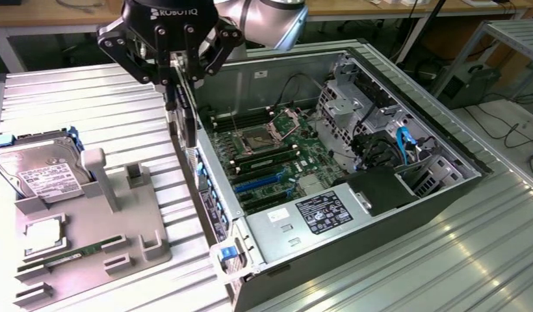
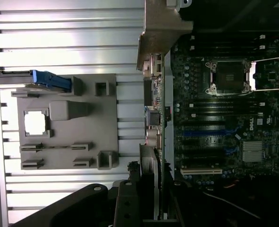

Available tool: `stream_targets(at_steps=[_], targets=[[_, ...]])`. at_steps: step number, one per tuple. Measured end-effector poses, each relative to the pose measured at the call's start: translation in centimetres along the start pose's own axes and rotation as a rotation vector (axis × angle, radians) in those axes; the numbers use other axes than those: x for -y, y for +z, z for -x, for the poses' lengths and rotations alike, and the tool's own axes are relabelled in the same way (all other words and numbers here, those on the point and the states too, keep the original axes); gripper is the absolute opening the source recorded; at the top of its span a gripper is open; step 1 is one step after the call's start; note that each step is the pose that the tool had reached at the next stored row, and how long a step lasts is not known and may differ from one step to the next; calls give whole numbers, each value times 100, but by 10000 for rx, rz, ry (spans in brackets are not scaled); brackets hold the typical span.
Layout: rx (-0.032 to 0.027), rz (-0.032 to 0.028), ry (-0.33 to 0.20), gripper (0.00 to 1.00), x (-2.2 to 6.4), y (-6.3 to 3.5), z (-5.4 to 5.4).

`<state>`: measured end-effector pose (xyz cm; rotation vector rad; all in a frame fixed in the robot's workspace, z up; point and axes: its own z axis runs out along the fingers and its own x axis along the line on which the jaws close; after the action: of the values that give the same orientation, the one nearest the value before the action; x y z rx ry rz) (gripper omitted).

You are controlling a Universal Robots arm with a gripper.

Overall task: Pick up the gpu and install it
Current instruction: 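Pick up the gpu and move the gpu toward the slot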

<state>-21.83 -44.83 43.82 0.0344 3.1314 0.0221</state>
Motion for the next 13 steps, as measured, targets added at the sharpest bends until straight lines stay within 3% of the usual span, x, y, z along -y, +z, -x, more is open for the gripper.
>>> stream_targets(at_steps=[9,13], targets=[[-4,3,-221,27,-13,6,580],[-5,3,-249,27,-14,7,645]])
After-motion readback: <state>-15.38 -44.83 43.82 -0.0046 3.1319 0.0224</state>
